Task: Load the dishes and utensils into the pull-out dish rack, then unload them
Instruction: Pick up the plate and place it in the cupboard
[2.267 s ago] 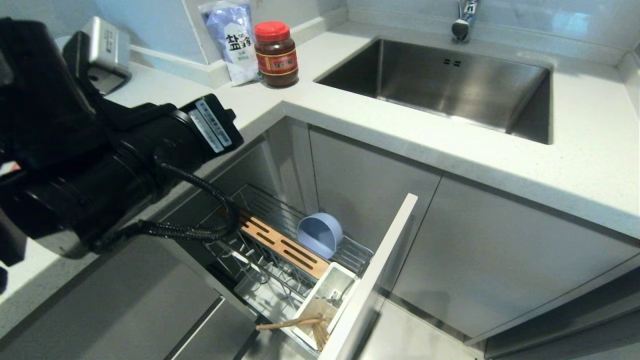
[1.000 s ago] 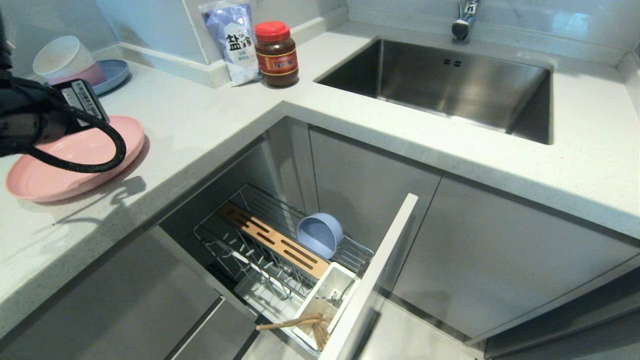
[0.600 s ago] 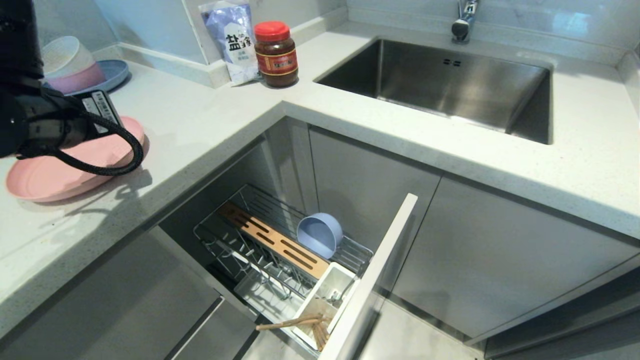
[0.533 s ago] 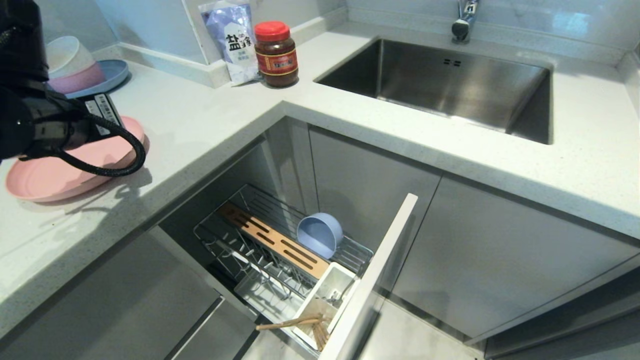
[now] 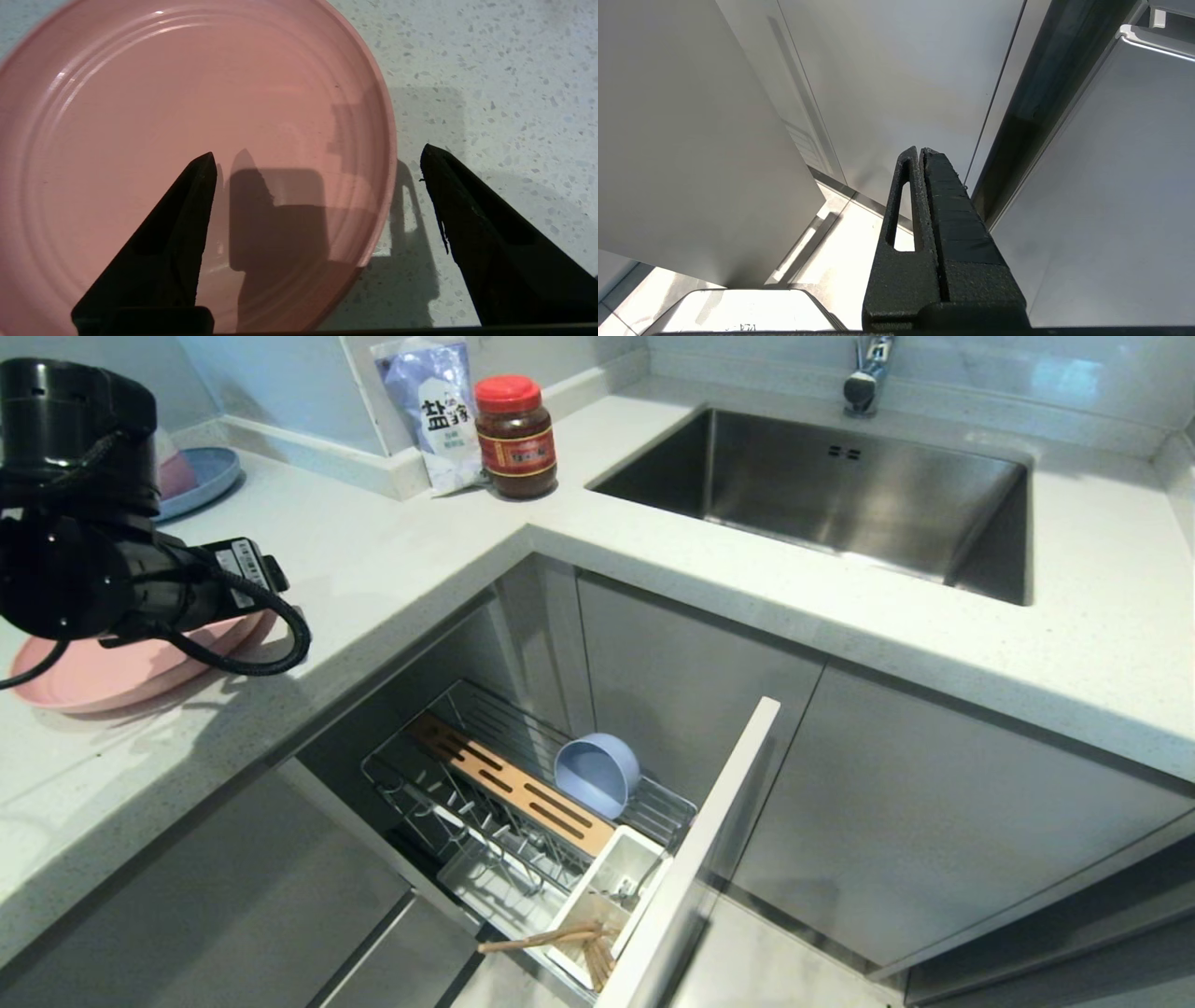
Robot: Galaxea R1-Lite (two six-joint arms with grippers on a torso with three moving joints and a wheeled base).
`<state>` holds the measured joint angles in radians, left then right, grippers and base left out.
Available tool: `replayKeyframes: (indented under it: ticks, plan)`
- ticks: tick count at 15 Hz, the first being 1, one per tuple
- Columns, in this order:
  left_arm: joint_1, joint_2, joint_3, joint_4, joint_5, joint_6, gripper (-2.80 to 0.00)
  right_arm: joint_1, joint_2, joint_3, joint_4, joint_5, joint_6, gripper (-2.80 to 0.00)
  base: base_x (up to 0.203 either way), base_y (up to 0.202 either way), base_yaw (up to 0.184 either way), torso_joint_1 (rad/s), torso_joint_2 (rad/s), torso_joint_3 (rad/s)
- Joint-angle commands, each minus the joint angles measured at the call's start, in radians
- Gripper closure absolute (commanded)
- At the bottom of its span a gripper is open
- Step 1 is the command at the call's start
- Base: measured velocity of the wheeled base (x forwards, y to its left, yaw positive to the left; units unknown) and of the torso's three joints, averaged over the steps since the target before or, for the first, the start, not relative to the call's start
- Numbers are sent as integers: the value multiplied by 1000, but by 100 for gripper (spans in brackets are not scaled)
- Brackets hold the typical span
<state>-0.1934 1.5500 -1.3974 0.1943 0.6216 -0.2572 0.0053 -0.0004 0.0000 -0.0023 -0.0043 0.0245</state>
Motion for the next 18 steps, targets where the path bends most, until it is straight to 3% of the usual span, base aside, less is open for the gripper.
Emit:
replayKeyframes:
  ticks: [1, 18]
  plan:
    - [0, 13, 0, 1, -15, -4, -280, 1, -4, 2, 0, 0, 0, 0, 0, 0, 0, 0, 0, 0]
    - [11, 45, 1, 0, -20, -2, -280, -1, -4, 2, -1, 0, 0, 0, 0, 0, 0, 0, 0, 0]
